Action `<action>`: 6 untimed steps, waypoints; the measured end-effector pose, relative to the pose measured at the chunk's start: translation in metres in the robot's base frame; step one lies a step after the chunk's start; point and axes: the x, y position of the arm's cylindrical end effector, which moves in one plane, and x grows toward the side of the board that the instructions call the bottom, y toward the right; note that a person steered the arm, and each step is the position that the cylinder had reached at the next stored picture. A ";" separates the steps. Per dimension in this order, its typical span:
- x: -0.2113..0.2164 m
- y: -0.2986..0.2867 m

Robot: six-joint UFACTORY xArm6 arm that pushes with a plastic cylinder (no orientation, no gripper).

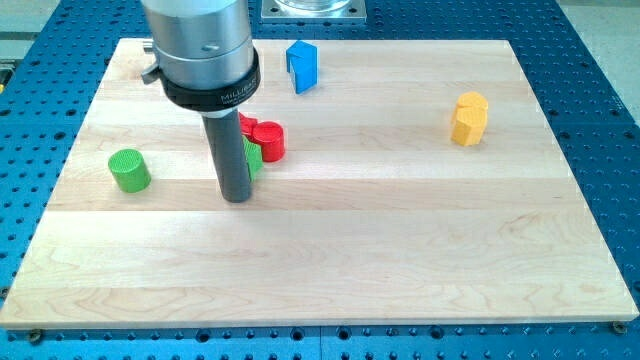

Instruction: Move the green circle towards the top left side

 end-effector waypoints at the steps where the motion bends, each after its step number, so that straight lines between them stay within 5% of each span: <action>1: 0.038 -0.029; 2: 0.055 -0.106; 5: -0.098 -0.092; 6: -0.021 -0.129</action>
